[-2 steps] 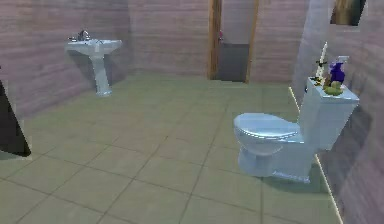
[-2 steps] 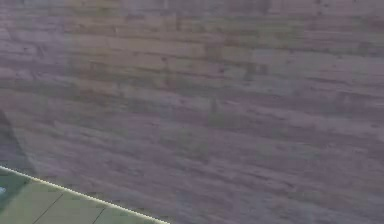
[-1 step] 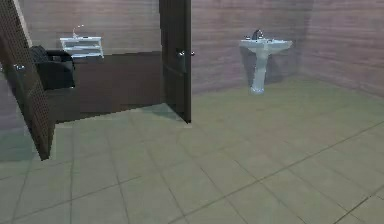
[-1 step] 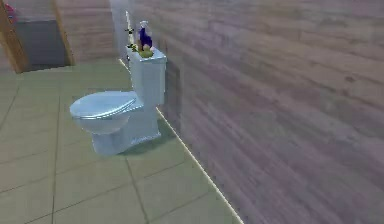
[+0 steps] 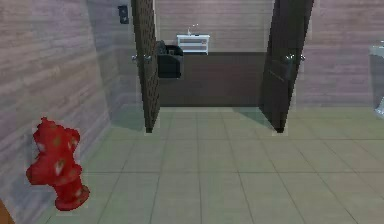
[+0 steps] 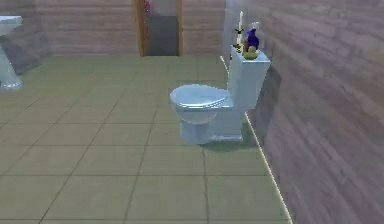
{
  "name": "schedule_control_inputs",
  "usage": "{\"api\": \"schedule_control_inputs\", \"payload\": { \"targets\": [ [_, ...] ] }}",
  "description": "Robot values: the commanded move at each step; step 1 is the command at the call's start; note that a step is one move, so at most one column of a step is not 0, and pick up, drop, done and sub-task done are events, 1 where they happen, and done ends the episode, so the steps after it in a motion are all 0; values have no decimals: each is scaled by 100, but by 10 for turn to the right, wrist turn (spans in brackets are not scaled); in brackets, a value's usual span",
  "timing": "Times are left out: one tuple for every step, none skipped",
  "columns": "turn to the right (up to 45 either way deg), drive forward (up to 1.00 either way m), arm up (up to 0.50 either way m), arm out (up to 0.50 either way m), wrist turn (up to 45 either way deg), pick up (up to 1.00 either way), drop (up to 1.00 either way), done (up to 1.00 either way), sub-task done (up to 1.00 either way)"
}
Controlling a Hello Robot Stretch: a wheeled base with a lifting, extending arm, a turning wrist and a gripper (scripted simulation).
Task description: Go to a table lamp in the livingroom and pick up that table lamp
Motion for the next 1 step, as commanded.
{"api": "schedule_control_inputs", "payload": {
  "targets": [
    [0, 100, 0, 0, 0, 0, 0, 0, 0]
  ]
}}
